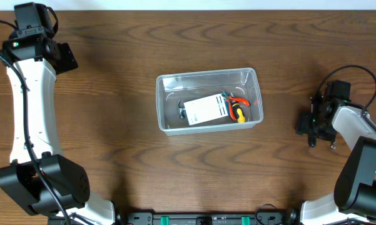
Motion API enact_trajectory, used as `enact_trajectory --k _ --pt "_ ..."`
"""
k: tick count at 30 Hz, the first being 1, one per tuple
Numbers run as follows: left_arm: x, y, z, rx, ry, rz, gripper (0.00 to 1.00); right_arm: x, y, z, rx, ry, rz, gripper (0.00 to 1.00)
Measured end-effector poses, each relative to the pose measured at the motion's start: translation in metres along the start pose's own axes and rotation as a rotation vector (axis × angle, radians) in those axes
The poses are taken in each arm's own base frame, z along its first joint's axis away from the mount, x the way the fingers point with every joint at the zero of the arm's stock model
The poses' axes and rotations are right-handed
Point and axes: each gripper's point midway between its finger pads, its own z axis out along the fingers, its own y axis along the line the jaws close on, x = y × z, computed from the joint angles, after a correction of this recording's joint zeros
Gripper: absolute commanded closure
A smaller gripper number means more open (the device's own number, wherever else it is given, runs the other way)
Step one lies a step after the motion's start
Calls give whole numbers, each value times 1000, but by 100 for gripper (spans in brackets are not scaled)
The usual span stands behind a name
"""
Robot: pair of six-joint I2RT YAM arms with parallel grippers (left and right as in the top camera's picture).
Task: Pack container
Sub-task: 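Grasp the small yellow-handled screwdriver with the right gripper and lift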
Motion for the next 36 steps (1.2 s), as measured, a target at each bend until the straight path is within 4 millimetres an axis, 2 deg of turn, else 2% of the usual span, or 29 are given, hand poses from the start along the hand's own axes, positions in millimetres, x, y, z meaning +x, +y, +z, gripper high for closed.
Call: enact_trajectory --k 4,9,13,23,28,31,36 --pt "0 0 0 0 0 0 2 1 1 0 -5 5 3 64" --pt "0 0 0 0 0 0 2 2 1 0 -5 8 -1 84" --pt "0 0 0 0 0 0 2 2 0 0 1 8 3 91" --pt "0 0 0 0 0 0 2 2 1 -1 -4 10 10 99" --pt "0 0 0 0 0 0 2 11 4 -6 -23 70 11 99" --pt "0 0 0 0 0 0 2 -1 5 -19 -30 73 7 99" --pt "0 0 0 0 0 0 2 -47 17 -63 -38 -13 -30 99"
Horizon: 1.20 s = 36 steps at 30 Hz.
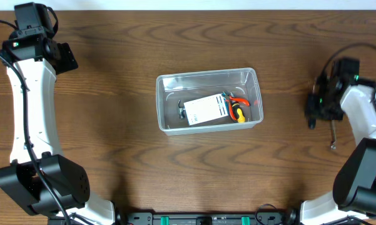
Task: Pack container
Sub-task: 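Grasp the small yellow-handled screwdriver with the right gripper and lift, then carry the small screwdriver into the container and release it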
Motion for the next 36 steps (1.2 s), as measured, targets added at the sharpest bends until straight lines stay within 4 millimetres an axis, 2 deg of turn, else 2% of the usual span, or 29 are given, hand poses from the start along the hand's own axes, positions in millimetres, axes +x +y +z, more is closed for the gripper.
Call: enact_trajectory --k 3,6,12,16,19,23,32,36 --pt "0 0 0 0 0 0 2 -25 18 -29 -9 -59 -49 99" --pt "0 0 0 0 0 0 2 -41 43 -52 -24 -109 -112 99" --pt "0 0 0 0 0 0 2 -49 110 -80 -74 -176 -272 99" --pt "0 0 0 0 0 0 2 -39 157 -89 -116 -193 -371 99" --pt "0 0 0 0 0 -1 2 -23 189 -91 -142 -185 -420 99" --pt "0 0 0 0 0 0 2 -6 217 -93 -167 -174 -451 99" --pt "0 0 0 0 0 -1 2 14 251 -95 -203 -172 -455 99" --pt "0 0 0 0 0 0 2 22 259 -80 -206 -156 -449 99"
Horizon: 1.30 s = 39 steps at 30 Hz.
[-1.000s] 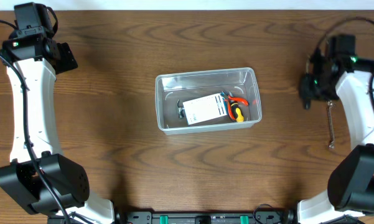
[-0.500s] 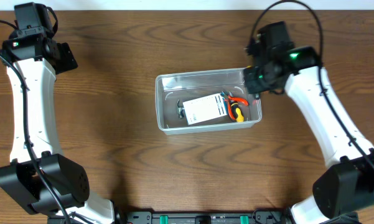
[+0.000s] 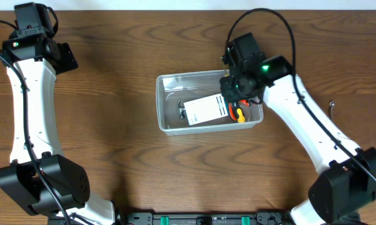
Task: Pack container
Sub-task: 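Carry the small screwdriver into the container and release it, then withdraw the right gripper right to the silver wrench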
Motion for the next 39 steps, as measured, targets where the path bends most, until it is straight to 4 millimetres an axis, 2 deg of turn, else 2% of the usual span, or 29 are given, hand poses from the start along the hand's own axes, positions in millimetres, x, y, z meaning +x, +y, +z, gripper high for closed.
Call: enact_trajectory --k 7,11,12,15,19,21,24,28,31,34,37,39 --pt "0 0 0 0 0 0 2 32 -7 49 29 123 24 99" --pt "0 0 0 0 0 -1 2 40 -10 61 37 156 29 98" --pt "0 0 0 0 0 0 2 40 -10 63 37 156 29 95" --pt "0 0 0 0 0 0 2 38 -9 64 35 146 31 77" --pt "0 0 0 0 0 0 2 35 -8 65 32 134 40 49" --pt "0 0 0 0 0 0 2 34 -8 65 31 129 41 41" --pt "0 0 0 0 0 0 2 33 -8 65 31 126 39 37" --pt "0 0 0 0 0 0 2 34 -8 65 31 127 38 40" --pt "0 0 0 0 0 0 2 39 -9 62 38 156 39 41" --pt "0 0 0 0 0 0 2 37 -11 48 52 179 41 41" --pt "0 0 0 0 0 0 2 26 -18 20 88 186 54 42" --pt "0 0 0 0 -1 0 2 17 -31 -2 125 180 80 42"
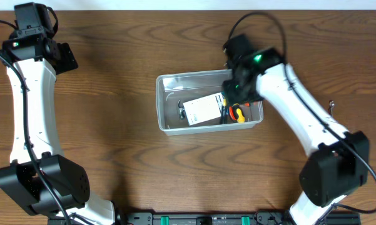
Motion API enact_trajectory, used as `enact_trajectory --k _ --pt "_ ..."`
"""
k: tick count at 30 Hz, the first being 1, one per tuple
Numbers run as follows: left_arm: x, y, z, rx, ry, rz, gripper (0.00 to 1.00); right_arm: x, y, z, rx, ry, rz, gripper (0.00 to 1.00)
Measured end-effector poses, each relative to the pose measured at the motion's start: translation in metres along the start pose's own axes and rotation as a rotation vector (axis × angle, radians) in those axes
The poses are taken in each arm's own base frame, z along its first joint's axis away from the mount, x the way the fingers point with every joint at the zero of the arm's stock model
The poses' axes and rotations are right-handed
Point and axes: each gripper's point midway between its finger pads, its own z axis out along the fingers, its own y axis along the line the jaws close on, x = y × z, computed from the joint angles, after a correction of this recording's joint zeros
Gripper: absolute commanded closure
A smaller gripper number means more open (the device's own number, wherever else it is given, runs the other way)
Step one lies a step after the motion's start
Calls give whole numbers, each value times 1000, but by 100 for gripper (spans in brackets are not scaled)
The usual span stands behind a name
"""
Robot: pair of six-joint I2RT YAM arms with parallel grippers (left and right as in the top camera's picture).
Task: Pack container
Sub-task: 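Withdraw the right gripper right to the silver wrench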
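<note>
The clear plastic container sits mid-table. Inside lie a white card package, an orange and yellow tool, and a slim dark item just right of the card. My right gripper hangs over the container's right half, its fingers hidden under the wrist, so its state does not show. My left gripper rests far off at the table's upper left, holding nothing that I can see.
A small metal piece lies on the wood at the far right. The right arm stretches diagonally from the lower right across to the container. The left arm runs along the left edge.
The right gripper stays over the container's right end, with the wrist turned slightly. A slim dark item now shows beside the white card. The left arm has not moved.
The right gripper was low at the far right of the table, near a thin tool. Then it stood a little higher there, with the tool beside it. Then it was over the container's right end, where it stays now. The left arm never moved.
</note>
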Motion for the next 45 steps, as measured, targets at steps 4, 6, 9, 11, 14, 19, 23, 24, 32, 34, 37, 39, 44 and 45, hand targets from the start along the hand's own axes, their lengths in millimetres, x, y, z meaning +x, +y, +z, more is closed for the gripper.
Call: enact_trajectory --k 4,6,9,11,14,19,23,24,32,34,37,39,44,45 --pt "0 0 0 0 1 0 2 -3 -49 -31 70 4 104 42" --pt "0 0 0 0 1 0 2 1 -79 -37 100 20 174 42" --pt "0 0 0 0 1 0 2 7 -120 -38 137 45 274 42" --pt "0 0 0 0 1 0 2 9 -146 -37 151 46 323 41" --pt "0 0 0 0 1 0 2 16 -173 -29 170 60 355 38" --pt "0 0 0 0 1 0 2 45 -203 2 215 143 375 36" --pt "0 0 0 0 0 0 2 70 -220 31 229 199 391 34" --pt "0 0 0 0 1 0 2 76 -224 36 230 212 394 34" --pt "0 0 0 0 1 0 2 103 -254 54 210 247 408 37" --pt "0 0 0 0 1 0 2 103 -264 55 207 230 418 35" --pt "0 0 0 0 0 0 2 99 -274 56 193 192 419 29" --pt "0 0 0 0 0 0 2 95 -279 57 189 167 410 27" --pt "0 0 0 0 0 0 2 79 -288 59 191 95 347 24" --pt "0 0 0 0 1 0 2 76 -289 59 193 82 337 24"
